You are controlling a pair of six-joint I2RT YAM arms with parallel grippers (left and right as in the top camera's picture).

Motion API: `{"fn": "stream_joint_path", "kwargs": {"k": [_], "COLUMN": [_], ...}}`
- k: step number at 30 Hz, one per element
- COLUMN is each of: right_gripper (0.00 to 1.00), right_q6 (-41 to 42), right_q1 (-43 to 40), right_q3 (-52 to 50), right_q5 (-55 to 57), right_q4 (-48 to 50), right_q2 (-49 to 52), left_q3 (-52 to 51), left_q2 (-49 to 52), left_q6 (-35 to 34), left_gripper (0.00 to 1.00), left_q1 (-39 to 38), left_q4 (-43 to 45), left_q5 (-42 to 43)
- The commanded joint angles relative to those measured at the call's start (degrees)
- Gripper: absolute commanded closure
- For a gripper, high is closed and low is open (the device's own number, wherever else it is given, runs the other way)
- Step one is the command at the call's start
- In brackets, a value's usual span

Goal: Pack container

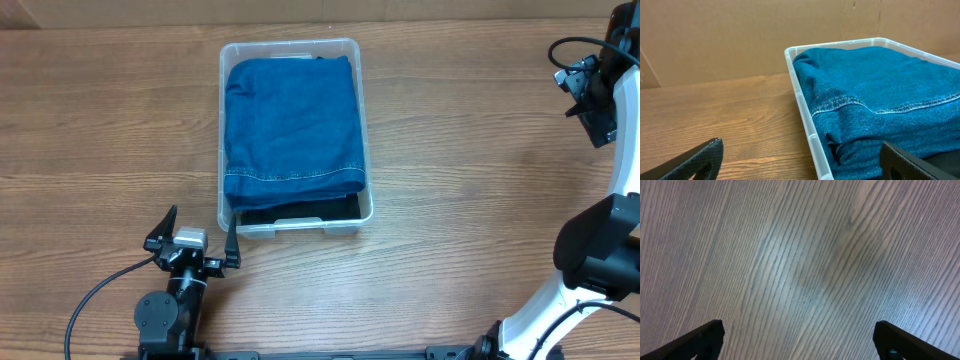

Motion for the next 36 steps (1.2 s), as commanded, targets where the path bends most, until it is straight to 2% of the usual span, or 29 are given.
{"fn": "stream_joint_path", "kwargs": {"k": [1, 25, 36], "right_gripper": [0.0, 0.0, 0.0], "right_q6": [0.2, 0.2, 0.2], "right_q1": [0.0, 0.0, 3.0], "right_q3": [0.0, 0.0, 0.0], "right_q5": [0.4, 0.4, 0.9], "right_q4": [0.2, 0.2, 0.0], "right_q2": [0.0, 0.0, -8.1], "left_q3": [-0.3, -0.3, -0.3], "left_q2": [-0.7, -0.7, -0.7], "left_q6": [1.5, 1.5, 1.5], "left_gripper": [0.0, 0.0, 0.0], "left_q1": [0.4, 0.4, 0.4], "left_q4": [-0.1, -0.1, -0.1], "left_q5": [0.0, 0.0, 0.0]}}
